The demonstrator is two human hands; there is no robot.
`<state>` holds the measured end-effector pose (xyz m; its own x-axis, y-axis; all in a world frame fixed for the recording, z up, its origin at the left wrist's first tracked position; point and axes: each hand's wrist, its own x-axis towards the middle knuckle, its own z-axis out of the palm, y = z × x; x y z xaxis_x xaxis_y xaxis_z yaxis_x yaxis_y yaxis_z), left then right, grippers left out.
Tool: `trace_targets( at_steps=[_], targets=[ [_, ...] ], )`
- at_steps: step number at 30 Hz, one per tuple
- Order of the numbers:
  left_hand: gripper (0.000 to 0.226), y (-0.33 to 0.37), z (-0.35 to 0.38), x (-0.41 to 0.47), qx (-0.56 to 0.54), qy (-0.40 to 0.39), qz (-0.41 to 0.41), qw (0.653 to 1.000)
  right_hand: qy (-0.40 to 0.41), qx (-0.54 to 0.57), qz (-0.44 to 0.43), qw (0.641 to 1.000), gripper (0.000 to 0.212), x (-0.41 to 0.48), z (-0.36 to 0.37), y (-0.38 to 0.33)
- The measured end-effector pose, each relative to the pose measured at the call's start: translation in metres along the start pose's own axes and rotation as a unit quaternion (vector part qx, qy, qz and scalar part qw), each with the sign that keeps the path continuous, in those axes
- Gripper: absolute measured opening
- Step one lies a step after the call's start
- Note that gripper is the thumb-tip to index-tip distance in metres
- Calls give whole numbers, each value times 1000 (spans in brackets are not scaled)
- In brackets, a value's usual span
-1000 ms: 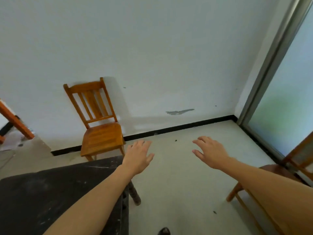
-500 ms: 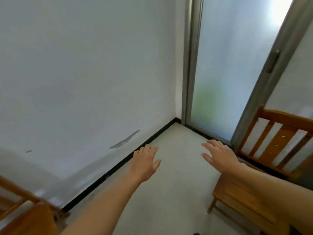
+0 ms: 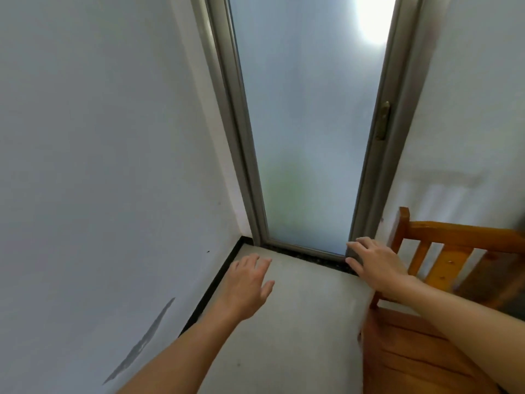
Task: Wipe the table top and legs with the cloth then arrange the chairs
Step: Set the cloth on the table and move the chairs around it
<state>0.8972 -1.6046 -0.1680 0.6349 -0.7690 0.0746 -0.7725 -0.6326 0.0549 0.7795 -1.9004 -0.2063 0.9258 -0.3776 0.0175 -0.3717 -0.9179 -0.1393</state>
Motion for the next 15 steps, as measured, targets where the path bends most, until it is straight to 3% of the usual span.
trace_targets(
  at_steps=[7, 15],
  targets=[
    [48, -58, 29, 157, 30, 30, 141, 989, 50, -3, 121, 991, 48, 92, 1, 30],
    [44, -85, 24, 321, 45, 14, 274, 961, 61, -43, 283, 956, 45, 147, -13, 51]
  ],
)
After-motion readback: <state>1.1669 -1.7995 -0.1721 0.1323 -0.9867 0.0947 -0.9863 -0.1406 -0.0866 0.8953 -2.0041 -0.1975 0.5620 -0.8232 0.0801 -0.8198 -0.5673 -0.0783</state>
